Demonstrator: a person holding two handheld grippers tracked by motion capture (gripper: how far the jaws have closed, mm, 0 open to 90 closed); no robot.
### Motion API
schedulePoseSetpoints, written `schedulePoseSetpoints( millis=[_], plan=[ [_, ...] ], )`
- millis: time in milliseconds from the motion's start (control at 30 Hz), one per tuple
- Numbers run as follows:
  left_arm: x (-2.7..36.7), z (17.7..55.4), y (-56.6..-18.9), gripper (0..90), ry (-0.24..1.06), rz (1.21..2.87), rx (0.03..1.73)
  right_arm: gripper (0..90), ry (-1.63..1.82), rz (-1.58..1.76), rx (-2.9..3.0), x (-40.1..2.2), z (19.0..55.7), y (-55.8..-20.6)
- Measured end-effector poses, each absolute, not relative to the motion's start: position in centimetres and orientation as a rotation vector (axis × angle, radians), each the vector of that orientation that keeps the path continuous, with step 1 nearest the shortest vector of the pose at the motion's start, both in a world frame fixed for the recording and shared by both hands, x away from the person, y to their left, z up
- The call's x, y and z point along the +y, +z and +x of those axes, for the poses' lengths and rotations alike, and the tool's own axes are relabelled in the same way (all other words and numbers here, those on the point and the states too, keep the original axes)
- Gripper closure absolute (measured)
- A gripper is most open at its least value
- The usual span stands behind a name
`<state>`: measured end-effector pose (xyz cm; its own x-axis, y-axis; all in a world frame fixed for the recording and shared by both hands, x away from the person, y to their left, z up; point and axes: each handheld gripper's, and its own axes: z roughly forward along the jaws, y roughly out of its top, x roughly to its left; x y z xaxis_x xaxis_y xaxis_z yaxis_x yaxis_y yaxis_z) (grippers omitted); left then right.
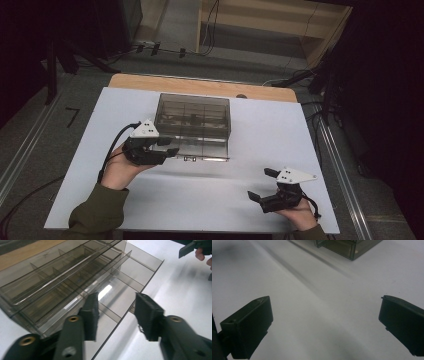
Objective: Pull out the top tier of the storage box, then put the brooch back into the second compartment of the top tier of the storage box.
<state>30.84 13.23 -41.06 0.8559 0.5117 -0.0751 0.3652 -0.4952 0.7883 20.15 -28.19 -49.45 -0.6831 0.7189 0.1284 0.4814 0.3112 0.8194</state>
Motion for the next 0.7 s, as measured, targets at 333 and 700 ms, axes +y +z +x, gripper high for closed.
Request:
schedulePoseSetpoints(
  millis=[333,700],
  plan=[
    [14.9,30.7,-41.1,32.1,0.236,2.141,0.648,0.0,1.309,1.092,2.32,-28.2,20.2,-49.4],
    [16.7,30.2,-41.6,24.7,0.255,2.144,0.668,0.0,1.306,1.092,2.321,-28.2,20.2,-49.5]
  ],
)
